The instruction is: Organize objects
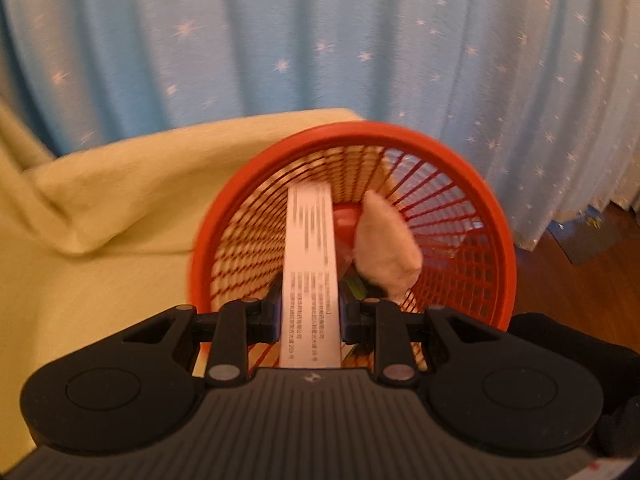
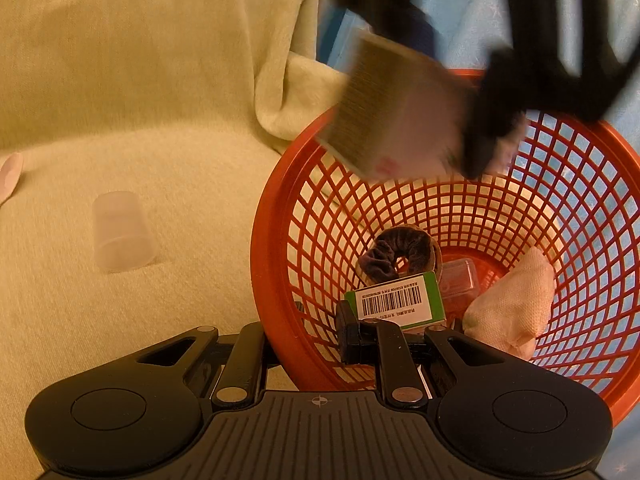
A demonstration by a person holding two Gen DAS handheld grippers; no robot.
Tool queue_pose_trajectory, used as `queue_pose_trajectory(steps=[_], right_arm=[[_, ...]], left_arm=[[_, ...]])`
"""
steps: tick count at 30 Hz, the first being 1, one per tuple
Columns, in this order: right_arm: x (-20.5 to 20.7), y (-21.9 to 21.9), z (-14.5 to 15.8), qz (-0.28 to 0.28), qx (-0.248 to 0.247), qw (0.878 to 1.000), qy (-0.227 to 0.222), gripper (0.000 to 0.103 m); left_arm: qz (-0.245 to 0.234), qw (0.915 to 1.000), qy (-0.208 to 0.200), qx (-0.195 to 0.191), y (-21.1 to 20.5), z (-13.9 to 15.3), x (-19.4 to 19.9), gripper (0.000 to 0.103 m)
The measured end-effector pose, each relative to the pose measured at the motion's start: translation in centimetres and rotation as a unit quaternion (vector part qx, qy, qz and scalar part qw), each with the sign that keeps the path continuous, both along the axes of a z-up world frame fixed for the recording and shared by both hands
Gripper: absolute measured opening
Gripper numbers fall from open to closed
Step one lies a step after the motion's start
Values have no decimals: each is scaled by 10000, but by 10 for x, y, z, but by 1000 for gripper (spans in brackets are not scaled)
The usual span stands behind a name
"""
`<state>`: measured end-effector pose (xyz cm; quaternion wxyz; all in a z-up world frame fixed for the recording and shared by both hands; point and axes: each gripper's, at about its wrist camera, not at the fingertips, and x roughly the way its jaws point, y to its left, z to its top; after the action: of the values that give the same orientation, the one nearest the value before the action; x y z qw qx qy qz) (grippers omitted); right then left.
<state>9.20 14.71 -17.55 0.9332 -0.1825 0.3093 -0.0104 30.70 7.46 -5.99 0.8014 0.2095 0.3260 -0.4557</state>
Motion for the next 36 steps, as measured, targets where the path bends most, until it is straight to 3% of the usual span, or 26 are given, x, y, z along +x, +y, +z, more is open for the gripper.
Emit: queue_pose_trajectory(steps=[2, 7, 21, 31, 36], right_arm=[[0, 0, 0, 0, 4, 10000, 8, 13], [2, 2, 0, 7, 14, 10000, 3, 13], [5, 11, -2, 20, -30, 10000, 22, 14], [-2, 7, -1, 24, -41, 10000, 22, 14], [-2, 7, -1, 24, -32, 10000, 18, 14]], left_arm=[[71, 10000, -69, -4, -8, -2, 5, 34], [348, 9990, -112, -253, 4, 5, 12, 34], [1422, 9895, 37, -257, 71, 2, 18, 36], [2010, 9792, 149, -234, 120, -6, 13, 38], [2511, 9677, 137, -145, 158, -16, 9, 43]])
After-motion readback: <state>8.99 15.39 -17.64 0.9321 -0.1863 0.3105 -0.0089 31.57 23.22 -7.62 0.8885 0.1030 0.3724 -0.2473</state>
